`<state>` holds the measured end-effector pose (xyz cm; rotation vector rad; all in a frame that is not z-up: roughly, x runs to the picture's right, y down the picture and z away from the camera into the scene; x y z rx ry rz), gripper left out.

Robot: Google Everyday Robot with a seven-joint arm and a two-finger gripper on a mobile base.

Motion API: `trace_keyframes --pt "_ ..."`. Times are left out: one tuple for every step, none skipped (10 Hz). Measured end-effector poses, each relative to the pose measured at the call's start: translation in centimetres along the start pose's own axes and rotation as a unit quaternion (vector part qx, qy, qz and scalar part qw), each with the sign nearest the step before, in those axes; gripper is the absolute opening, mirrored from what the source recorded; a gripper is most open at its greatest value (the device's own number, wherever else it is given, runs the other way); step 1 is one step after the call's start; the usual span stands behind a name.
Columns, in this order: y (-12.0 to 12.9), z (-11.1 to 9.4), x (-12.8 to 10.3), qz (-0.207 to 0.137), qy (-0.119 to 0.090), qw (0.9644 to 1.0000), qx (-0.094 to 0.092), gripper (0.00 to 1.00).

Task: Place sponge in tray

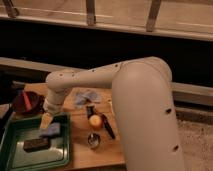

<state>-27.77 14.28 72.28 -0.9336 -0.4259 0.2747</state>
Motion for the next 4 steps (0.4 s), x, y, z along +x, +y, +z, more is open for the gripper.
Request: trace_keyframes --pt "0.02 -0.01 -0.05 0.0 0.0 1.0 0.0 0.8" --pt "0.13 0.12 -0.18 -0.001 0.0 1.0 -0.001 0.8" --pt "0.11 0.06 -0.2 -0.001 0.0 1.0 -0.001 0.8" --pt "0.08 0.05 -0.14 0.0 0.0 1.0 -0.001 0.8"
